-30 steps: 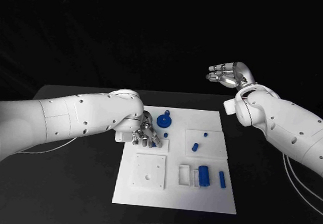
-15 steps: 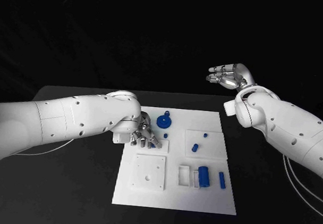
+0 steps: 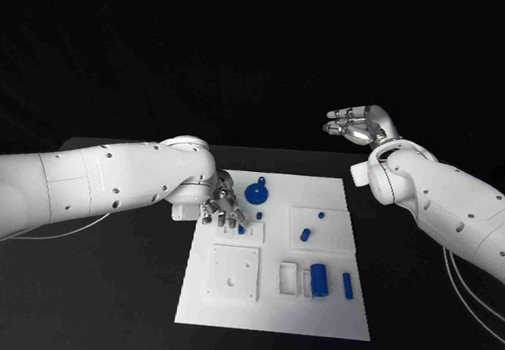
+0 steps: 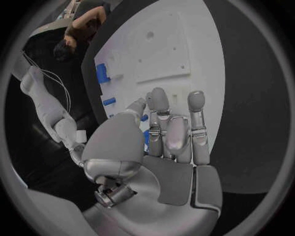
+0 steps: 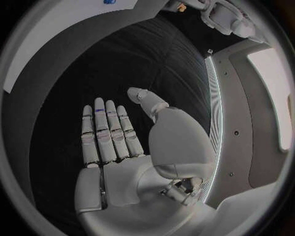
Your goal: Assemble the parts on the task board
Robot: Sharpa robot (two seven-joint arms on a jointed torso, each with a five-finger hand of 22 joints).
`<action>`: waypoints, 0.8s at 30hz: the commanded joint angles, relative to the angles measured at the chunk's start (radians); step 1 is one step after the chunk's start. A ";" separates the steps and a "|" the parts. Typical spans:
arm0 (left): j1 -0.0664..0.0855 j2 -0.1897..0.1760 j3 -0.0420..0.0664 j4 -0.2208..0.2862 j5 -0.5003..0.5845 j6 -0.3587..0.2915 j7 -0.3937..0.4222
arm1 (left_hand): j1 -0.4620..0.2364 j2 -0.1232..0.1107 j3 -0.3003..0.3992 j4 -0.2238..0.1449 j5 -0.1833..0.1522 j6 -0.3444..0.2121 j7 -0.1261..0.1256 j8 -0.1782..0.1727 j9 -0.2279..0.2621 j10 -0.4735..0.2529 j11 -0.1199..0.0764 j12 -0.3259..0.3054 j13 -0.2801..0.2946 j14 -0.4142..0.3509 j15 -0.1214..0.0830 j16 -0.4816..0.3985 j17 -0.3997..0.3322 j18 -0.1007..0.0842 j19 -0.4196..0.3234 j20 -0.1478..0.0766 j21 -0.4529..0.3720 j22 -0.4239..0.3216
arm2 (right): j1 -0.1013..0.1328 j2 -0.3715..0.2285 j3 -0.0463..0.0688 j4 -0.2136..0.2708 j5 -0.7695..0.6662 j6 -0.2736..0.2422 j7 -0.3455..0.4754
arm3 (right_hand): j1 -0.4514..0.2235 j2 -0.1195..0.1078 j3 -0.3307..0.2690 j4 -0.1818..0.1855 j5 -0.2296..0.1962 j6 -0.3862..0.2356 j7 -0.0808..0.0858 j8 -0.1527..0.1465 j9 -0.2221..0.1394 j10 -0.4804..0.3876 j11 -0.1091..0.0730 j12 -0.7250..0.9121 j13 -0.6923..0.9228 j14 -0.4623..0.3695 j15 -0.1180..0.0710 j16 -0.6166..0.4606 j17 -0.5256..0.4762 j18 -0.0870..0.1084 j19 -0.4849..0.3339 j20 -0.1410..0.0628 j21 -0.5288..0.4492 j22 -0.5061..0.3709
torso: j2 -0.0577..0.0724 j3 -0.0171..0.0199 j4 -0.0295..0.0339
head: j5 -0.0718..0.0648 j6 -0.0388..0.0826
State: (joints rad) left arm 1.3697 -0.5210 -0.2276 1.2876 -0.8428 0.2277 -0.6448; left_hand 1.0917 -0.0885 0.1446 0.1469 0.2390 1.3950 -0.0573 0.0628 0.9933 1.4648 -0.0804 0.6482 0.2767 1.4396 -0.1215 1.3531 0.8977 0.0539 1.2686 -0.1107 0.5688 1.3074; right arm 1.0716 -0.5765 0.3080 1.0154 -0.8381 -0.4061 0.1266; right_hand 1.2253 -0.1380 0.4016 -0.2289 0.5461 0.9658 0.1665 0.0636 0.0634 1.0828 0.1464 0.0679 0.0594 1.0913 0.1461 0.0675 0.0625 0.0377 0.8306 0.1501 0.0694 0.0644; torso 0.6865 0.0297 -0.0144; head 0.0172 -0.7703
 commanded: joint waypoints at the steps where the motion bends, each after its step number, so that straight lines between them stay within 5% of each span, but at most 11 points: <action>1: 0.015 -0.008 0.009 -0.003 0.040 0.013 0.003 | 0.005 -0.017 0.006 0.019 -0.004 -0.021 0.008 0.004 -0.030 0.050 -0.002 -0.021 -0.005 -0.012 -0.002 -0.016 -0.025 0.007 -0.004 0.001 -0.008 0.017 | -0.001 -0.001 0.000 0.000 -0.009 0.011 0.006 | 0.004 0.008 -0.007 0.001 0.007 -0.003 0.000 -0.003 -0.001 -0.007 0.001 -0.004 -0.001 -0.009 -0.001 -0.004 -0.001 0.006 -0.005 -0.002 -0.003 -0.001 | 0.001 0.0003 -0.0001 | 0.002 0.008; 6: 0.035 -0.023 0.034 -0.048 0.079 0.024 0.009 | 0.010 -0.006 0.002 0.013 -0.001 -0.057 0.021 0.002 -0.134 0.048 0.005 -0.039 0.000 -0.023 -0.001 -0.027 -0.051 0.004 -0.010 -0.001 -0.013 0.017 | -0.001 -0.004 0.000 0.000 -0.009 0.011 0.006 | 0.004 0.008 -0.007 0.001 0.007 -0.003 0.000 -0.003 -0.001 -0.007 0.001 -0.004 -0.001 -0.009 -0.001 -0.004 -0.001 0.006 -0.005 -0.002 -0.003 -0.001 | 0.002 0.0001 -0.0003 | 0.004 0.018; 7: 0.038 -0.024 0.037 -0.059 0.082 0.028 0.011 | 0.015 -0.004 0.001 0.006 0.013 -0.065 0.023 0.001 -0.148 0.047 0.006 -0.046 -0.001 -0.029 -0.002 -0.031 -0.060 0.004 -0.013 -0.002 -0.015 0.017 | -0.001 -0.004 0.000 0.000 -0.009 0.011 0.006 | 0.004 0.008 -0.007 0.001 0.007 -0.003 0.000 -0.003 -0.001 -0.007 0.001 -0.004 -0.001 -0.009 -0.001 -0.004 -0.001 0.006 -0.005 -0.002 -0.003 -0.001 | 0.002 -0.0002 -0.0002 | 0.003 0.019; 8: 0.040 -0.025 0.040 -0.073 0.085 0.032 0.014 | 0.026 0.001 0.005 -0.005 0.062 -0.079 0.025 0.000 -0.158 0.047 0.007 -0.048 0.000 -0.030 -0.003 -0.029 -0.059 0.003 -0.013 -0.005 -0.016 0.017 | -0.002 -0.005 0.000 0.000 -0.009 0.011 0.006 | 0.004 0.008 -0.007 0.001 0.007 -0.003 0.000 -0.003 -0.001 -0.007 0.001 -0.004 -0.001 -0.009 -0.001 -0.004 -0.001 0.006 -0.006 -0.002 -0.003 -0.001 | 0.002 -0.0003 -0.0004 | 0.003 0.021; 11: 0.045 -0.021 0.046 -0.120 0.091 0.034 0.023 | 0.020 0.024 -0.010 -0.037 0.077 -0.106 0.031 0.001 -0.213 0.046 0.009 -0.054 0.010 -0.032 -0.002 -0.024 -0.058 -0.004 -0.012 -0.010 -0.016 0.017 | -0.002 -0.006 0.000 0.001 -0.009 0.011 0.006 | 0.004 0.008 -0.007 0.000 0.006 -0.003 0.000 -0.003 -0.001 -0.007 0.001 -0.004 -0.001 -0.009 0.000 -0.004 -0.001 0.006 -0.008 -0.002 -0.003 -0.002 | 0.002 -0.0010 -0.0015 | 0.005 0.024; 14: 0.047 -0.012 0.048 -0.164 0.094 0.020 0.032 | 0.007 0.019 -0.018 -0.031 0.005 -0.105 0.034 0.002 -0.224 0.046 0.009 -0.056 0.014 -0.033 -0.002 -0.026 -0.065 -0.005 -0.011 -0.012 -0.017 0.017 | -0.002 -0.008 0.000 0.003 -0.009 0.010 0.006 | 0.004 0.008 -0.007 0.000 0.006 -0.003 0.000 -0.003 -0.001 -0.006 0.001 -0.004 -0.001 -0.009 0.000 -0.004 -0.001 0.006 -0.008 -0.002 -0.003 -0.002 | 0.003 -0.0015 -0.0014 | 0.003 0.026; 24: 0.040 0.046 0.047 -0.273 0.101 0.007 0.057 | 0.004 -0.002 -0.011 0.014 -0.028 -0.133 0.048 0.002 -0.272 0.040 0.018 -0.123 0.084 -0.052 0.000 -0.042 -0.103 -0.019 -0.015 -0.023 -0.030 0.017 | -0.002 -0.009 0.000 0.010 -0.009 0.008 0.006 | 0.004 0.008 -0.007 -0.002 0.007 -0.005 0.001 -0.003 -0.002 -0.007 0.001 -0.004 -0.001 -0.010 0.000 -0.005 -0.001 0.006 -0.010 -0.002 -0.003 -0.002 | 0.008 -0.0026 -0.0039 | 0.005 0.026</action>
State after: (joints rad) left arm 1.4124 -0.4808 -0.1806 1.0216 -0.7603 0.2367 -0.6162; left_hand 1.0928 -0.0825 0.1339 0.1577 0.2149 1.2657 -0.0075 0.0629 0.7216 1.4665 -0.0677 0.5270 0.3595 1.3946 -0.1192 1.3159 0.7946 0.0539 1.2543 -0.1290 0.5430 1.3081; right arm 1.0703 -0.5859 0.3080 1.0224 -0.8385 -0.4062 0.1262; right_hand 1.2253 -0.1380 0.4016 -0.2289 0.5461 0.9659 0.1664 0.0636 0.0635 1.0828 0.1464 0.0679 0.0594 1.0914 0.1461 0.0675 0.0627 0.0377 0.8271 0.1465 0.0694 0.0636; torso 0.6919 0.0281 -0.0166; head 0.0206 -0.7445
